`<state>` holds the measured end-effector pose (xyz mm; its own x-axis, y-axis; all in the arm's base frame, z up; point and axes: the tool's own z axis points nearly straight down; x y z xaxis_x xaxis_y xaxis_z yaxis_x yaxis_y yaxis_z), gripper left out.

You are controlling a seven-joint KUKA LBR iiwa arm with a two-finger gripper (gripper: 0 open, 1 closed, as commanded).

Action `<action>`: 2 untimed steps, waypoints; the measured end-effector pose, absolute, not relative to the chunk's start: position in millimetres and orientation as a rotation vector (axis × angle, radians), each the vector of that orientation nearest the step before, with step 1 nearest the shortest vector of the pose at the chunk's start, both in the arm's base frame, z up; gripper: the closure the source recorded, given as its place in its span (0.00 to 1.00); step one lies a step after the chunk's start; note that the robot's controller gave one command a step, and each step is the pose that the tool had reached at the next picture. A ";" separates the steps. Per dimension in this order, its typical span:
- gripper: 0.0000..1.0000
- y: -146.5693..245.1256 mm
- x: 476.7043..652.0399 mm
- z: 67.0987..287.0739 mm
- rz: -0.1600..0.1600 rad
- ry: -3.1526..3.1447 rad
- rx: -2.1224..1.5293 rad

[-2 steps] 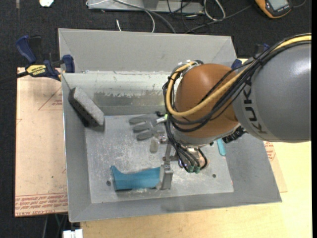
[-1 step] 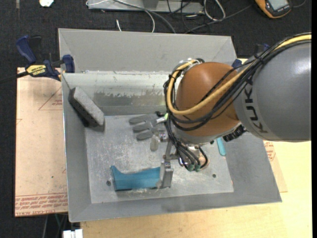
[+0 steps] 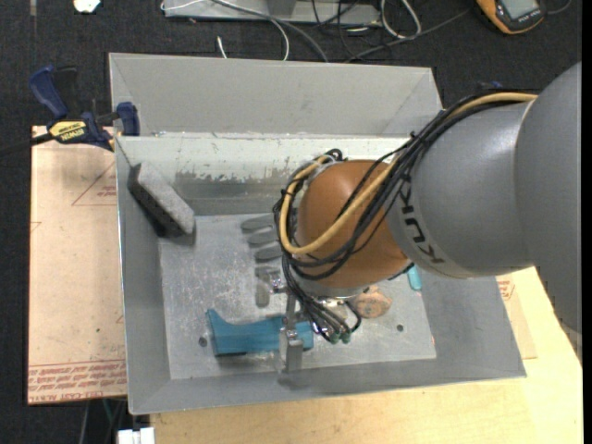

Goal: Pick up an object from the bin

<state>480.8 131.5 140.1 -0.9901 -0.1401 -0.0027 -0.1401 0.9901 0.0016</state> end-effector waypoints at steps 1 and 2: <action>0.00 152.5 478.4 130.7 0.005 3.100 -0.439; 0.00 161.4 480.2 123.7 0.003 3.115 -0.381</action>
Offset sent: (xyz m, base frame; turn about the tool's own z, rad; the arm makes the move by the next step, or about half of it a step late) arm -0.0002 0.0327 -0.0180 -0.0887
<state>480.2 161.4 123.7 -0.9705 -0.2412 -0.0032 -0.2412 0.9705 0.0018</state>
